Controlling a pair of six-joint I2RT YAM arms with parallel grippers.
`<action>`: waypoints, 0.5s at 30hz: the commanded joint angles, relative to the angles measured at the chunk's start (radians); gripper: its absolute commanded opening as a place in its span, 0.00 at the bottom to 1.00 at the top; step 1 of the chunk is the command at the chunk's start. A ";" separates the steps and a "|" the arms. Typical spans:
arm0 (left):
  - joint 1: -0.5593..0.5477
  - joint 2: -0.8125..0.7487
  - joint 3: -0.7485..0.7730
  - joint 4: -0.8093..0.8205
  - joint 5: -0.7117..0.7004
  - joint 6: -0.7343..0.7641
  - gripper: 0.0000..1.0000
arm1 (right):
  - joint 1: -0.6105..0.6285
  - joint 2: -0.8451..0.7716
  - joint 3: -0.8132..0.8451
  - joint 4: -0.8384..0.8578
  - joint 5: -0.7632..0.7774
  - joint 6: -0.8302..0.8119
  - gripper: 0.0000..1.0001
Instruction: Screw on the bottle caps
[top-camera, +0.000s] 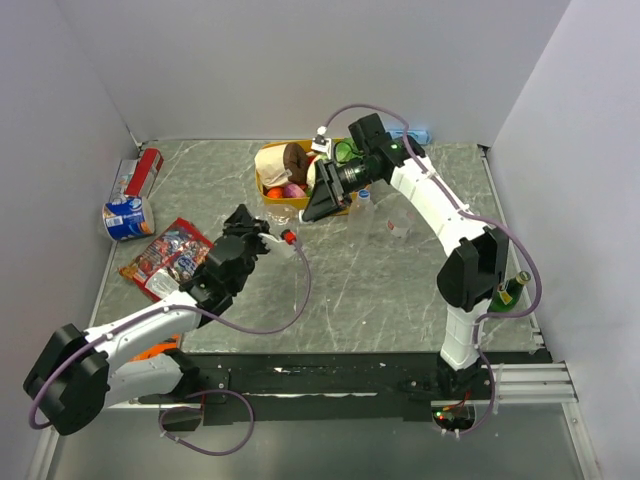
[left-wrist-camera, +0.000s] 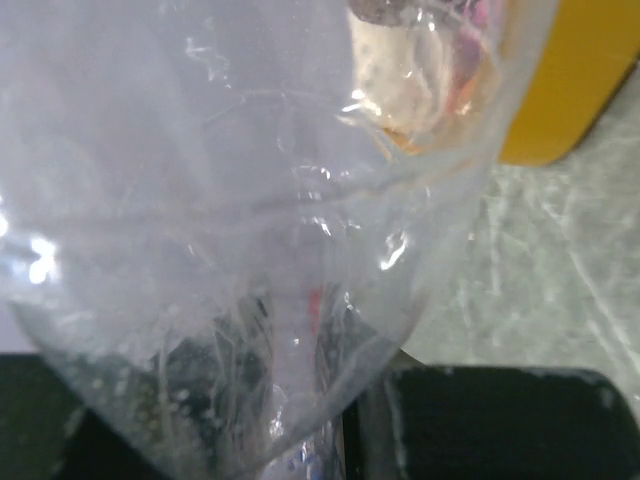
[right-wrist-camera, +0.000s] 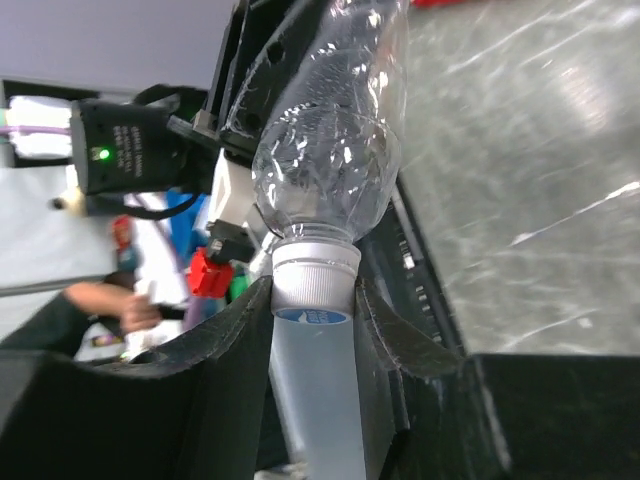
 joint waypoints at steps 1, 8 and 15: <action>-0.041 -0.022 0.005 0.191 0.068 0.166 0.01 | -0.017 -0.034 0.014 0.115 -0.106 0.049 0.42; -0.034 -0.030 0.232 -0.516 0.193 -0.191 0.01 | -0.188 -0.045 0.247 0.026 0.018 -0.239 0.96; 0.084 0.019 0.459 -1.104 0.823 -0.262 0.01 | -0.198 -0.388 -0.086 0.078 0.053 -0.974 0.83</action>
